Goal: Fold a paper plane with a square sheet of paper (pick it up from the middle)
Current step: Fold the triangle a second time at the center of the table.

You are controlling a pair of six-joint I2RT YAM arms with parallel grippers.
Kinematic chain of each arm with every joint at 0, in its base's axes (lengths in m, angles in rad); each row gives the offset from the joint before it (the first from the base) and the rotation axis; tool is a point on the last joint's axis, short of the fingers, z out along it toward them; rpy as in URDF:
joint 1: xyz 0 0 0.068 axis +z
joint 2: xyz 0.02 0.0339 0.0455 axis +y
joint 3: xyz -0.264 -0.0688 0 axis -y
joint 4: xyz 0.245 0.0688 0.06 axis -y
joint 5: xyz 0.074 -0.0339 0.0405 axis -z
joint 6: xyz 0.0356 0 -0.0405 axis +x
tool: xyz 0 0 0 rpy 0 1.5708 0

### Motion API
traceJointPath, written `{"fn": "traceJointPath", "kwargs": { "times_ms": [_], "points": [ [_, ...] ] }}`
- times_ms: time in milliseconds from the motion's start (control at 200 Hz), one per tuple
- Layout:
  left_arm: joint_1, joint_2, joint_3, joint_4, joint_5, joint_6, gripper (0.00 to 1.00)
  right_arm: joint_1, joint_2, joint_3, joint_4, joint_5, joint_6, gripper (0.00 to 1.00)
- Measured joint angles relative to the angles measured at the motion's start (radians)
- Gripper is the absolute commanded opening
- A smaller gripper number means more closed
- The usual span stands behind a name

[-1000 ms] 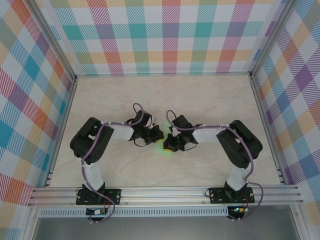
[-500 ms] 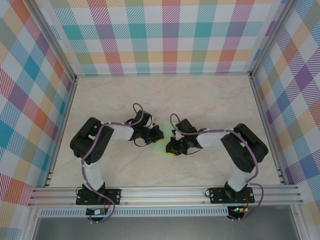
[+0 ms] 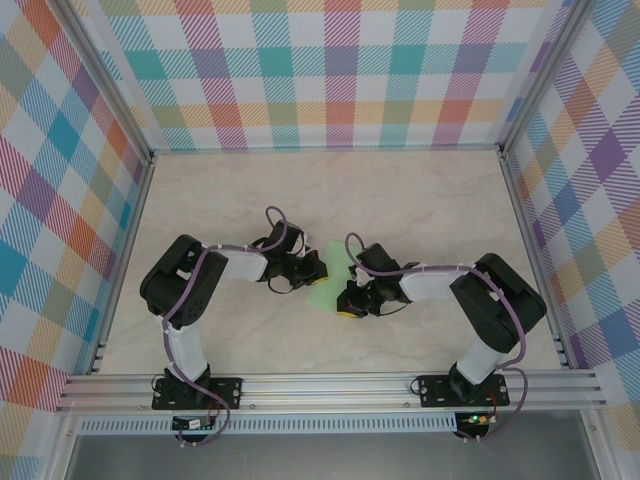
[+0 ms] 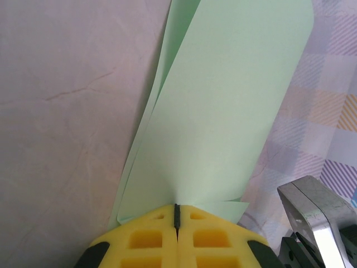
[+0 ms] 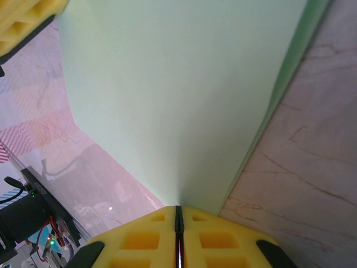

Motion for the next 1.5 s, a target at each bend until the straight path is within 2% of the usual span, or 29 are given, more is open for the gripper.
{"fn": "traceJointPath", "kwargs": {
  "times_ms": [305, 565, 730, 925, 1180, 1500],
  "points": [
    [0.000, 0.000, 0.000, 0.000, 0.000, 0.000, 0.00, 0.001, -0.051, 0.003, -0.119, 0.019, -0.031, 0.10],
    [0.000, -0.001, 0.000, 0.000, 0.000, 0.000, 0.00, -0.001, -0.098, 0.063, -0.103, 0.053, -0.006, 0.10],
    [0.000, -0.001, 0.000, 0.000, 0.000, 0.000, 0.00, -0.007, -0.024, 0.122, -0.062, 0.049, 0.009, 0.10],
    [0.000, -0.001, 0.001, -0.002, 0.001, 0.000, 0.00, -0.008, 0.052, 0.116, -0.057, 0.049, 0.017, 0.08],
    [0.000, -0.014, 0.025, -0.070, -0.004, 0.005, 0.05, -0.012, 0.061, 0.097, -0.052, 0.046, 0.017, 0.06],
    [-0.008, -0.138, 0.029, -0.143, 0.013, 0.024, 0.07, -0.012, 0.061, 0.102, -0.061, 0.048, 0.011, 0.06]
  ]
}}
